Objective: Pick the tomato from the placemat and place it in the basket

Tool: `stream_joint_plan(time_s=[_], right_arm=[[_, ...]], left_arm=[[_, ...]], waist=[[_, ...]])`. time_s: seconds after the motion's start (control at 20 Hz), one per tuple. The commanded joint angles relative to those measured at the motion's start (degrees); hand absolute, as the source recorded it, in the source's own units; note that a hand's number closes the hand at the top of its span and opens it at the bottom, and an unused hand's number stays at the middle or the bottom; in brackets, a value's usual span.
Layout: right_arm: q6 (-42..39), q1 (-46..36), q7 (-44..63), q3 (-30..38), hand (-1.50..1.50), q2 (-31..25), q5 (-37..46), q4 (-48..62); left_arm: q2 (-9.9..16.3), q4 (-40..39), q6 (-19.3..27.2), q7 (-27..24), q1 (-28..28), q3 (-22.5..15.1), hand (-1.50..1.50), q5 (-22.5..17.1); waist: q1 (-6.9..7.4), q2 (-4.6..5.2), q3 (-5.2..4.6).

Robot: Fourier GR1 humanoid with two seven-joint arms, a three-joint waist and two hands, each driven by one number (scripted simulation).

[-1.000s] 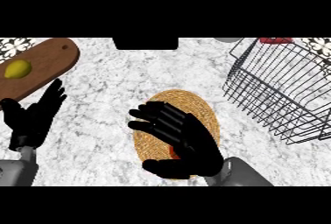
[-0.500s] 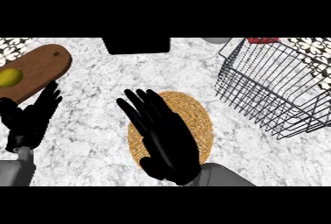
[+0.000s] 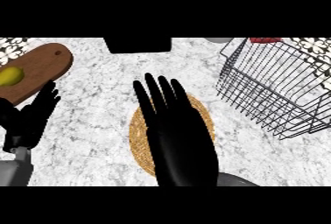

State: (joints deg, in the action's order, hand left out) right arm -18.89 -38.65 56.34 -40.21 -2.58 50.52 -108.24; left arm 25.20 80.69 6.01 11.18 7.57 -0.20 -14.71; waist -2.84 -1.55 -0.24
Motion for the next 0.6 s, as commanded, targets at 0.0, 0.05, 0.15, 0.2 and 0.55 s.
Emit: stream_joint_plan(time_s=[0.0, 0.05, 0.15, 0.2, 0.55], right_arm=[[-15.37, 0.8, 12.41, 0.95, -1.5, 2.45, -7.91, -8.27], [-17.8, 0.76, 12.47, 3.89, -1.5, 2.3, -8.65, -9.09], [-20.88, 3.57, 15.34, 3.31, -1.5, 2.14, -10.78, -15.4], [-22.42, 2.06, 15.69, 5.89, -1.5, 2.49, -13.38, -16.3], [-19.59, 15.26, 16.12, 2.86, -1.5, -1.57, -13.76, -34.31]], left_arm=[[-0.57, 0.22, -0.21, -0.73, -0.08, -0.61, 0.0, 0.61], [-1.37, -0.53, 0.67, -0.32, 1.53, -0.61, 0.0, 0.86], [-1.07, -1.69, 0.24, -1.22, 0.44, -0.21, 0.0, 1.05], [0.08, -1.76, -0.76, 1.81, 3.72, 0.32, 0.0, -0.1], [-1.37, 0.14, -0.85, 1.52, 3.53, -0.07, 0.0, 0.8]], waist=[[0.57, 0.44, 0.1], [0.59, 0.83, 0.14], [0.23, 0.59, 0.13], [0.17, 0.7, 0.13], [1.63, 1.15, 0.24]])
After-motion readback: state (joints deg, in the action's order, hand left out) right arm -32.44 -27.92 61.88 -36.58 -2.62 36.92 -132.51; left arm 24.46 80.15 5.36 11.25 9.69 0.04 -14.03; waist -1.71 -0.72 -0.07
